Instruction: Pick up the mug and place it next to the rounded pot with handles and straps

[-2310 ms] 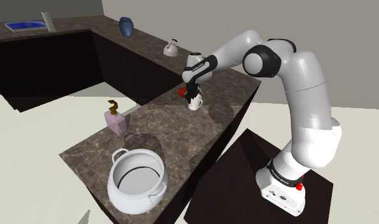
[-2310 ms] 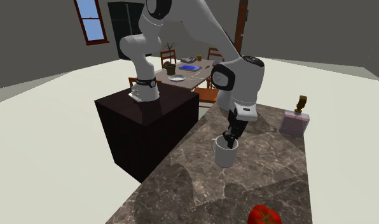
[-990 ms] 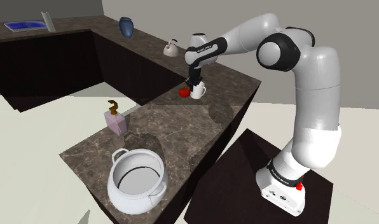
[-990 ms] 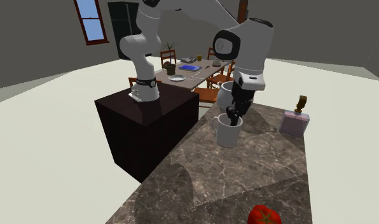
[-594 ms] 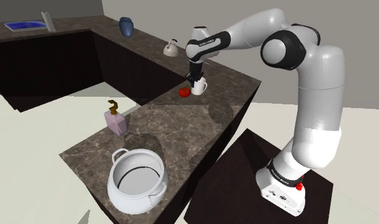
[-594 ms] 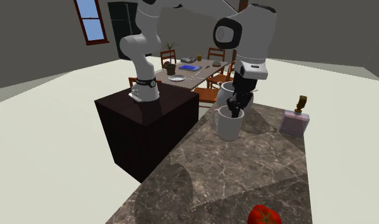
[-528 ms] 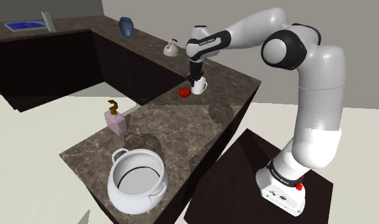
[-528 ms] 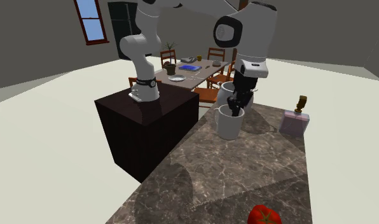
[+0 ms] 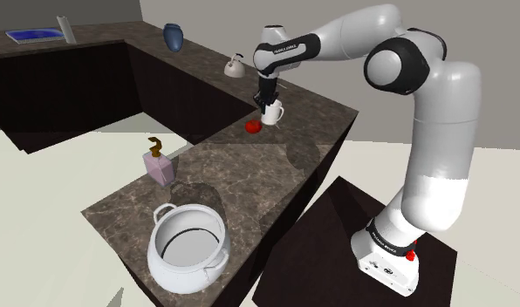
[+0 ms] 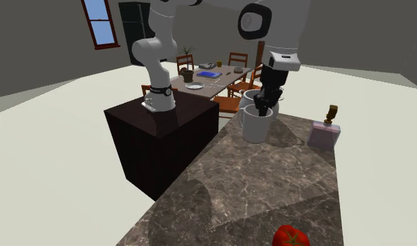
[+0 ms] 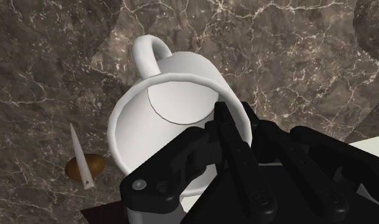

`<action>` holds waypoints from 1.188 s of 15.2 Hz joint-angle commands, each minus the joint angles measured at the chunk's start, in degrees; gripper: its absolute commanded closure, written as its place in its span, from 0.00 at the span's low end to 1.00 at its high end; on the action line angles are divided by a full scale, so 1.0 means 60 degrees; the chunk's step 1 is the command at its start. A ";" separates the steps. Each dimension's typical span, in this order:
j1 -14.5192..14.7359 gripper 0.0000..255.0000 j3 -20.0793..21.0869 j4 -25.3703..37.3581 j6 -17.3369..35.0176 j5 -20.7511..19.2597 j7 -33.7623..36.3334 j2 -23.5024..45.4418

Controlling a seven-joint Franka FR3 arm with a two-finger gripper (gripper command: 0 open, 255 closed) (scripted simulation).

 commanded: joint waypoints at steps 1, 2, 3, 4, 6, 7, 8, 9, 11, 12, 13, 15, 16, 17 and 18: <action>0.0268 1.00 0.0083 -0.0211 0.0058 -0.0044 0.0355 -0.0140; 0.0417 1.00 0.0131 -0.0285 0.0074 -0.0065 0.0554 -0.0192; 0.0563 1.00 0.0182 -0.0346 0.0086 -0.0085 0.0753 -0.0235; 0.0709 1.00 0.0234 -0.0395 0.0093 -0.0104 0.0953 -0.0271; 0.0997 1.00 0.0340 -0.0456 0.0094 -0.0140 0.1352 -0.0318; 0.1139 1.00 0.0394 -0.0469 0.0088 -0.0156 0.1551 -0.0329; 0.1281 1.00 0.0449 -0.0469 0.0078 -0.0171 0.1750 -0.0333; 0.1422 1.00 0.0504 -0.0457 0.0064 -0.0186 0.1949 -0.0329; 0.1703 1.00 0.0614 -0.0396 0.0023 -0.0212 0.2344 -0.0297; 0.1842 1.00 0.0670 -0.0348 -0.0003 -0.0224 0.2540 -0.0269; 0.1980 1.00 0.0725 -0.0287 -0.0034 -0.0236 0.2736 -0.0233; 0.2256 1.00 0.0834 -0.0127 -0.0109 -0.0259 0.3123 -0.0136; 0.2394 1.00 0.0887 -0.0028 -0.0153 -0.0269 0.3315 -0.0076; 0.2531 1.00 0.0940 0.0084 -0.0201 -0.0280 0.3505 -0.0007; 0.2667 1.00 0.0993 0.0209 -0.0255 -0.0290 0.3694 0.0070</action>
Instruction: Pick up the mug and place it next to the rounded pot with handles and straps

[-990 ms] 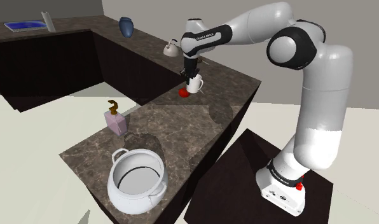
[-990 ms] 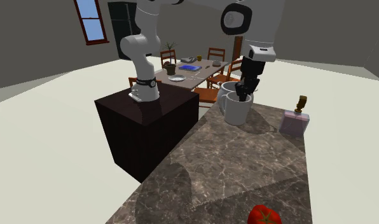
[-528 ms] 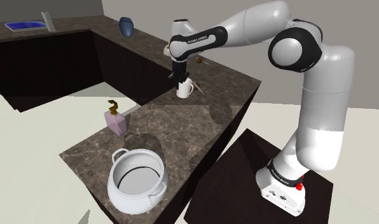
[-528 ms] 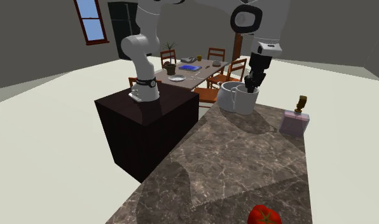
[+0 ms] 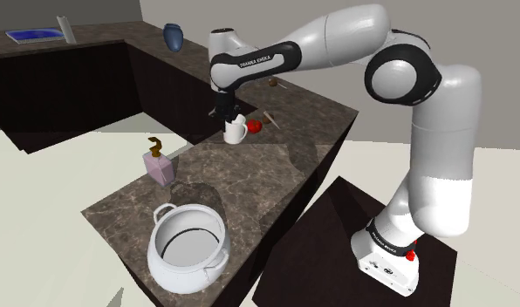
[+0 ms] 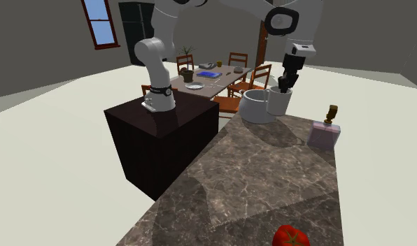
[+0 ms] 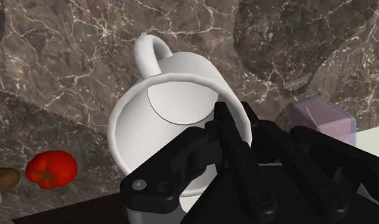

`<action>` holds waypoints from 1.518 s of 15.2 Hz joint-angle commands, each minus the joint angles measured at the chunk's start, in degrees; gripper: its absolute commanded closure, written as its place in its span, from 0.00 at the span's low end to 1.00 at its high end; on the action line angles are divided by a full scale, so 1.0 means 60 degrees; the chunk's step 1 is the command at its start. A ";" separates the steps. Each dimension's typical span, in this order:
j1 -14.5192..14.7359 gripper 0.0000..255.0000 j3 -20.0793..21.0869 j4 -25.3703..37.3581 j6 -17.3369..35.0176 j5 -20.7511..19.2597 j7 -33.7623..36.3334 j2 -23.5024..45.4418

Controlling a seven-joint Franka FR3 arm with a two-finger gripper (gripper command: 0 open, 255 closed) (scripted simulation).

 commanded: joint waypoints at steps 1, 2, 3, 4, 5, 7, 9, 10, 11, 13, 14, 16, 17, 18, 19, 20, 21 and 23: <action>0.0261 1.00 0.0095 0.0189 -0.0093 -0.0021 0.0370 0.0105; 0.0396 1.00 0.0146 0.0341 -0.0157 -0.0032 0.0556 0.0199; 0.0532 1.00 0.0194 0.0508 -0.0226 -0.0042 0.0740 0.0301; 0.0668 1.00 0.0242 0.0690 -0.0300 -0.0052 0.0922 0.0413; 0.0804 1.00 0.0287 0.0887 -0.0381 -0.0061 0.1102 0.0534; 0.1074 1.00 0.0375 0.1329 -0.0561 -0.0082 0.1456 0.0805; 0.1345 1.00 0.0456 0.1844 -0.0771 -0.0102 0.1801 0.1118; 0.1536 1.00 0.0511 0.2258 -0.0940 -0.0118 0.2040 0.1368; 0.1537 1.00 0.0509 0.2193 -0.0835 -0.0118 0.2042 0.1408; 0.1537 1.00 0.0508 0.2067 -0.0627 -0.0120 0.2046 0.1490; 0.1537 1.00 0.0508 0.2010 -0.0525 -0.0121 0.2048 0.1535; 0.1537 1.00 0.0507 0.1912 -0.0327 -0.0123 0.2053 0.1635; 0.1537 1.00 0.0507 0.1864 -0.0229 -0.0124 0.2055 0.1686; 0.1537 1.00 0.0506 0.1814 -0.0130 -0.0124 0.2057 0.1735; 0.1537 1.00 0.0506 0.1777 -0.0035 -0.0125 0.2059 0.1792; 0.1537 1.00 0.0505 0.1738 0.0060 -0.0126 0.2061 0.1848; 0.1537 1.00 0.0505 0.1701 0.0154 -0.0127 0.2063 0.1906; 0.1537 1.00 0.0504 0.1631 0.0341 -0.0129 0.2067 0.2022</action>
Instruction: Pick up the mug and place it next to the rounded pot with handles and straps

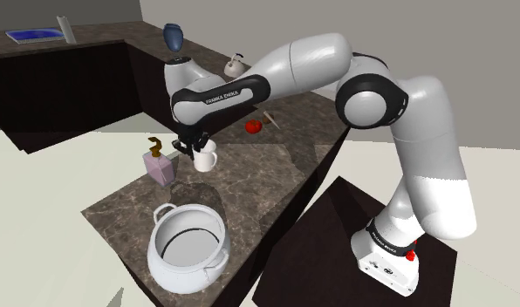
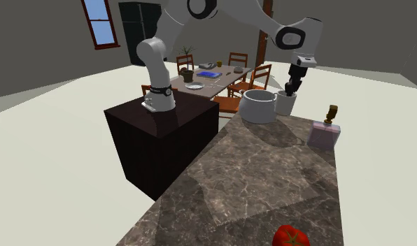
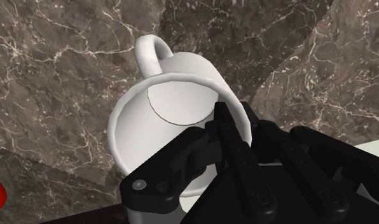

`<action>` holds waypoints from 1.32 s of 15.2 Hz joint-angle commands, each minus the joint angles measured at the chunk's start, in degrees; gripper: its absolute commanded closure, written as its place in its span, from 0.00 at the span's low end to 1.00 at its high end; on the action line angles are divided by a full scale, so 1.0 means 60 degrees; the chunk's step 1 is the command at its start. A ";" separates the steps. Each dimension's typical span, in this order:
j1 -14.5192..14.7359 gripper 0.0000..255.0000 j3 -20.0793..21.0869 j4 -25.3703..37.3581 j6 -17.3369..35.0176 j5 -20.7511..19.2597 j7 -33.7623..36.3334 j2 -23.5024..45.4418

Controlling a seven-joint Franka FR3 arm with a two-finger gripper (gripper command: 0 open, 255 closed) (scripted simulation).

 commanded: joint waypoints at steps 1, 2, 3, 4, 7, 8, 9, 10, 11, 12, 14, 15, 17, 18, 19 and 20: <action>0.0006 1.00 0.0001 -0.0074 0.0185 -0.0003 0.0010 0.0104; 0.0006 1.00 0.0000 -0.0095 0.0273 -0.0004 0.0012 0.0171; 0.0006 1.00 -0.0001 -0.0125 0.0365 -0.0005 0.0014 0.0233; 0.0006 1.00 -0.0001 -0.0146 0.0453 -0.0006 0.0017 0.0300; 0.0006 1.00 -0.0003 -0.0193 0.0710 -0.0009 0.0023 0.0510; 0.0007 1.00 -0.0003 -0.0204 0.0794 -0.0010 0.0024 0.0583; 0.0007 1.00 -0.0004 -0.0212 0.0877 -0.0011 0.0026 0.0658; 0.0007 1.00 -0.0005 -0.0218 0.0958 -0.0012 0.0028 0.0733; 0.0007 1.00 -0.0005 -0.0221 0.1039 -0.0013 0.0030 0.0811; 0.0007 1.00 -0.0006 -0.0222 0.1118 -0.0014 0.0032 0.0890; 0.0008 1.00 -0.0008 -0.0215 0.1273 -0.0016 0.0036 0.1051; 0.0008 1.00 -0.0008 -0.0208 0.1349 -0.0017 0.0038 0.1134; 0.0009 1.00 -0.0010 -0.0187 0.1498 -0.0019 0.0041 0.1304; 0.0009 1.00 -0.0011 -0.0173 0.1571 -0.0020 0.0043 0.1390; 0.0009 1.00 -0.0011 -0.0157 0.1642 -0.0020 0.0045 0.1478; 0.0010 1.00 -0.0012 -0.0137 0.1713 -0.0021 0.0047 0.1568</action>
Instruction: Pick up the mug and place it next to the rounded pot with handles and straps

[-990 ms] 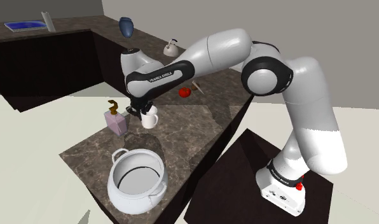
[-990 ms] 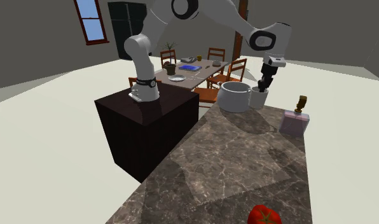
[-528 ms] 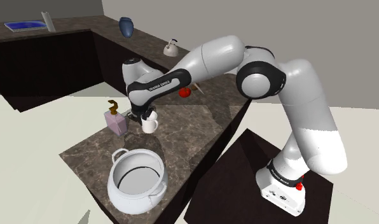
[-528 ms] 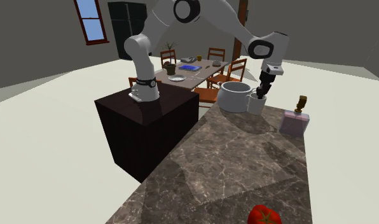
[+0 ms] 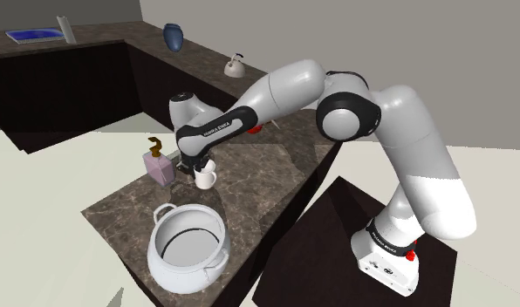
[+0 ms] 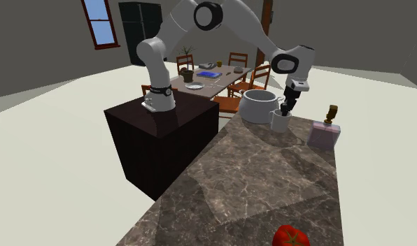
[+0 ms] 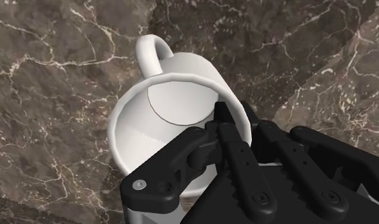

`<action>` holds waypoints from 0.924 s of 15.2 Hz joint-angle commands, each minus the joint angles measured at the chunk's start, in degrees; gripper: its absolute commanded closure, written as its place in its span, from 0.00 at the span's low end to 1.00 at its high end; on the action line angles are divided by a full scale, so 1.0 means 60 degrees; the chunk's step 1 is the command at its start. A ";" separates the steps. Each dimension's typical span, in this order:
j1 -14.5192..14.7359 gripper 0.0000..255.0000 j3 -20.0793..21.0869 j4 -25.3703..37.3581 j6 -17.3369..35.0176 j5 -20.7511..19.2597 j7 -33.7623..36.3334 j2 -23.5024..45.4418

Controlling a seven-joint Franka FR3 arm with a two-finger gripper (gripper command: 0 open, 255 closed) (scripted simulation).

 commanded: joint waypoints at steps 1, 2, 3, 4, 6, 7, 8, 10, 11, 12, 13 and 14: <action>0.0002 1.00 -0.0002 0.0029 0.0154 -0.0002 0.0006 0.0177; 0.0002 1.00 -0.0002 0.0054 0.0222 -0.0003 0.0007 0.0269; 0.0003 1.00 -0.0003 0.0086 0.0285 -0.0004 0.0009 0.0366; 0.0003 1.00 -0.0004 0.0111 0.0353 -0.0005 0.0011 0.0458; 0.0004 1.00 -0.0005 0.0179 0.0479 -0.0006 0.0014 0.0652; 0.0004 1.00 -0.0006 0.0222 0.0538 -0.0007 0.0015 0.0754; 0.0004 1.00 -0.0007 0.0257 0.0601 -0.0008 0.0017 0.0852; 0.0005 1.00 -0.0008 0.0351 0.0713 -0.0009 0.0020 0.1059; 0.0005 1.00 -0.0009 0.0398 0.0766 -0.0010 0.0021 0.1158; 0.0005 1.00 -0.0009 0.0396 0.0767 -0.0010 0.0021 0.1157; 0.0005 1.00 -0.0009 0.0397 0.0767 -0.0010 0.0021 0.1158; 0.0005 1.00 -0.0009 0.0398 0.0766 -0.0010 0.0021 0.1158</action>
